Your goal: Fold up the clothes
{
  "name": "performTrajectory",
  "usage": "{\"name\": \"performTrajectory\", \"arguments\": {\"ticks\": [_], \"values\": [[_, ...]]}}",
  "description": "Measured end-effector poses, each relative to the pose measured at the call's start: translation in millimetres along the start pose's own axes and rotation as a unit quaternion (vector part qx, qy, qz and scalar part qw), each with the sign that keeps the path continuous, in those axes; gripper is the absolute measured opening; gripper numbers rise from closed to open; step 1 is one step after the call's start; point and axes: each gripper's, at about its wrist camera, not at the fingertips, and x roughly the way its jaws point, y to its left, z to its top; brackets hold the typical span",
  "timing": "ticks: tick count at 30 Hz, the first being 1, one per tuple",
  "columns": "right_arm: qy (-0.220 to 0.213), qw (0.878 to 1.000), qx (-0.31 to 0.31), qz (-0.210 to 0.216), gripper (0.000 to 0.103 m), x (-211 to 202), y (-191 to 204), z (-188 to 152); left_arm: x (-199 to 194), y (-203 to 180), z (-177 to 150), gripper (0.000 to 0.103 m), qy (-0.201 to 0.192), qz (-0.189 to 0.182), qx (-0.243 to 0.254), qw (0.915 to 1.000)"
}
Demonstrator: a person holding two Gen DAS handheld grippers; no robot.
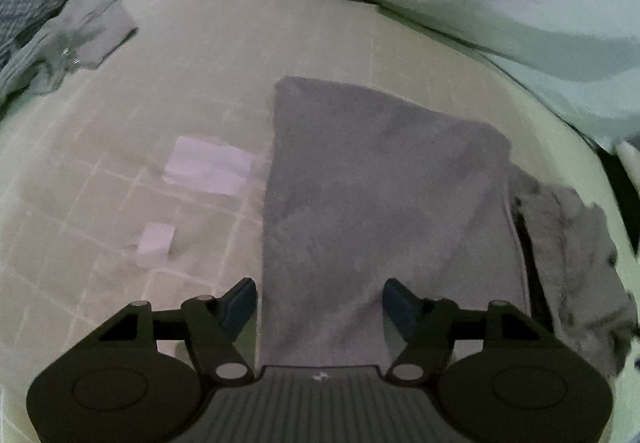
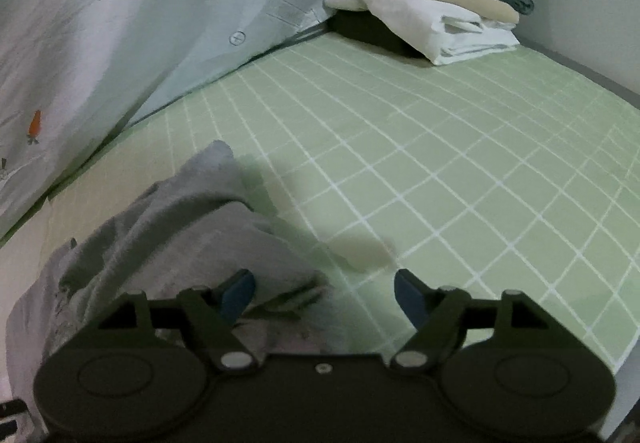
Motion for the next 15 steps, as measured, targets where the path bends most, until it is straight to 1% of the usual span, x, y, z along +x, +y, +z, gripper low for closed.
{"name": "performTrajectory", "arguments": {"ticks": [2,3,4,5,6,7,8,10,12,13,15], "values": [[0.005,1.0,-0.005,-0.002,0.079,1.0,-6.1,0.1,1.2,-2.3,1.4,0.072,-0.004,0.011,-0.007,0.9999],[0.008,1.0,-0.008,-0.003,0.079,1.6,-8.8,0.1,1.9,-3.4,2.2,0.07,-0.006,0.016,-0.011,0.9998],[0.01,1.0,-0.011,-0.004,0.079,2.2,-11.4,0.1,1.9,-5.4,1.9,0.066,-0.009,0.024,-0.01,0.9996],[0.012,1.0,-0.014,-0.004,0.079,2.8,-13.9,0.5,1.4,-8.3,0.8,0.059,-0.013,0.035,-0.006,0.9993],[0.014,1.0,-0.017,-0.004,0.079,3.4,-16.3,0.9,1.0,-11.3,0.1,0.037,-0.016,0.048,-0.002,0.9987],[0.016,1.0,-0.02,-0.004,0.079,4.0,-18.8,1.4,0.7,-12.3,0.1,0.017,-0.017,0.051,-0.005,0.9985],[0.017,1.0,-0.021,-0.004,0.079,4.7,-21.2,2.0,0.4,-11.5,0.5,0.011,-0.018,0.045,-0.016,0.9987],[0.02,1.0,-0.023,-0.004,0.079,6.6,-26.9,3.6,-1.2,-10.4,1.0,0.009,-0.02,0.035,-0.036,0.9985],[0.023,0.999,-0.022,-0.003,0.079,9.1,-33.6,6.0,-5.5,-10.9,1.0,0.008,-0.028,0.034,-0.052,0.9977],[0.024,0.999,-0.022,-0.006,0.079,10.1,-37.0,7.5,-9.1,-12.1,1.3,0.008,-0.035,0.031,-0.06,0.9971],[0.024,0.999,-0.022,-0.008,0.079,11.3,-43.5,10.8,-22.4,-22.0,3.7,0.008,-0.053,0.013,-0.067,0.9962]]}}
